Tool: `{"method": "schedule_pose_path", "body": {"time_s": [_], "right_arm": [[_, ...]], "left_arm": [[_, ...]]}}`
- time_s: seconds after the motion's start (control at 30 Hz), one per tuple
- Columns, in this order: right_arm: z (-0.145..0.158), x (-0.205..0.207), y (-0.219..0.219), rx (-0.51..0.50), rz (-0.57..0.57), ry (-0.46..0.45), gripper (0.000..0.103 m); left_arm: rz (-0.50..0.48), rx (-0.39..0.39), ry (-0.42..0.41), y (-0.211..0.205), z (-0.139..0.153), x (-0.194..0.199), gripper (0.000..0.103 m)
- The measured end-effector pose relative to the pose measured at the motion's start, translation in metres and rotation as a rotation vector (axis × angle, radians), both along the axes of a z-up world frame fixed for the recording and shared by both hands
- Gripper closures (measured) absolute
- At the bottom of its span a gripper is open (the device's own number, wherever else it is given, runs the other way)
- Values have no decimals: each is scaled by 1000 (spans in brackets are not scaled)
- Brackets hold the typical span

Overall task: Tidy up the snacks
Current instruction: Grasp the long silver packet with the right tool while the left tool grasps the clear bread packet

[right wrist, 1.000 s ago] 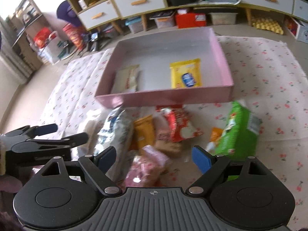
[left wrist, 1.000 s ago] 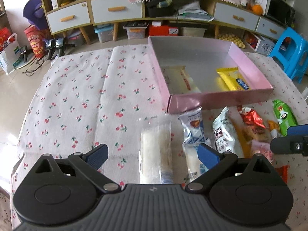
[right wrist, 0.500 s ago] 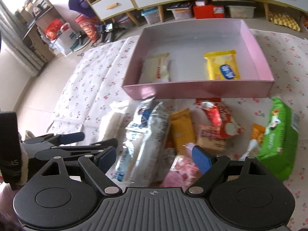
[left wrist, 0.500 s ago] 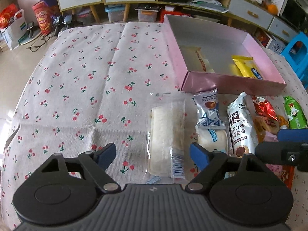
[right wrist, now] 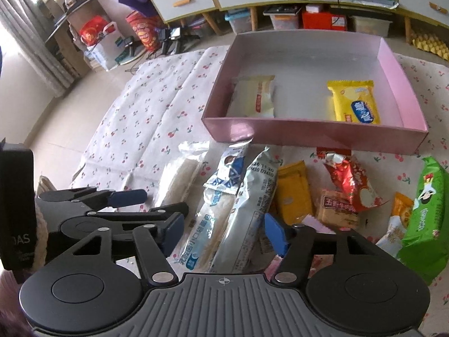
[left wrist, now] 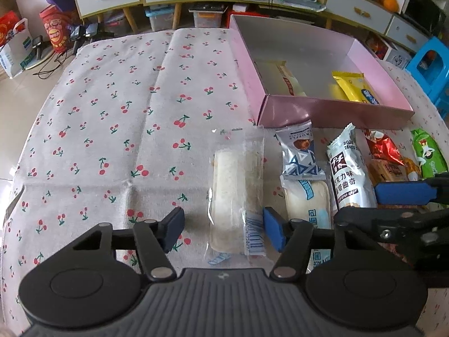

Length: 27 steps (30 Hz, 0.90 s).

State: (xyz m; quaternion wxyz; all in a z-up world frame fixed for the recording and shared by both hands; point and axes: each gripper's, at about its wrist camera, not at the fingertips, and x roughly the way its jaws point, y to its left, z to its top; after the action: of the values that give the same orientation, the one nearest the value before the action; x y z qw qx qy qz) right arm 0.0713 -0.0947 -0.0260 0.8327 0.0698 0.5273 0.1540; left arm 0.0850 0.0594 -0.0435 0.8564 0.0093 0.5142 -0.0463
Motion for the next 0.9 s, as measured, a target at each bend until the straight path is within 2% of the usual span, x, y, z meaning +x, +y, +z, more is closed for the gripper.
{"method": "schedule_pose_path", "body": {"time_s": [0.27,0.4,0.73,0.9], "right_arm": [[-3,0,4,-35,5,-10,56],[-5,1,4,-58,3,-18,63],[-17,1,9,-98,26,19,63],[-15,1,12,-111,16,8,70]], "left_arm": [[-4,12,1,-2,-1,0,53],[-1,13,-4,-2,0,0,63],[7,10,-4,-1,1,0,67],[19,-10,-1,1,3,1,69]]}}
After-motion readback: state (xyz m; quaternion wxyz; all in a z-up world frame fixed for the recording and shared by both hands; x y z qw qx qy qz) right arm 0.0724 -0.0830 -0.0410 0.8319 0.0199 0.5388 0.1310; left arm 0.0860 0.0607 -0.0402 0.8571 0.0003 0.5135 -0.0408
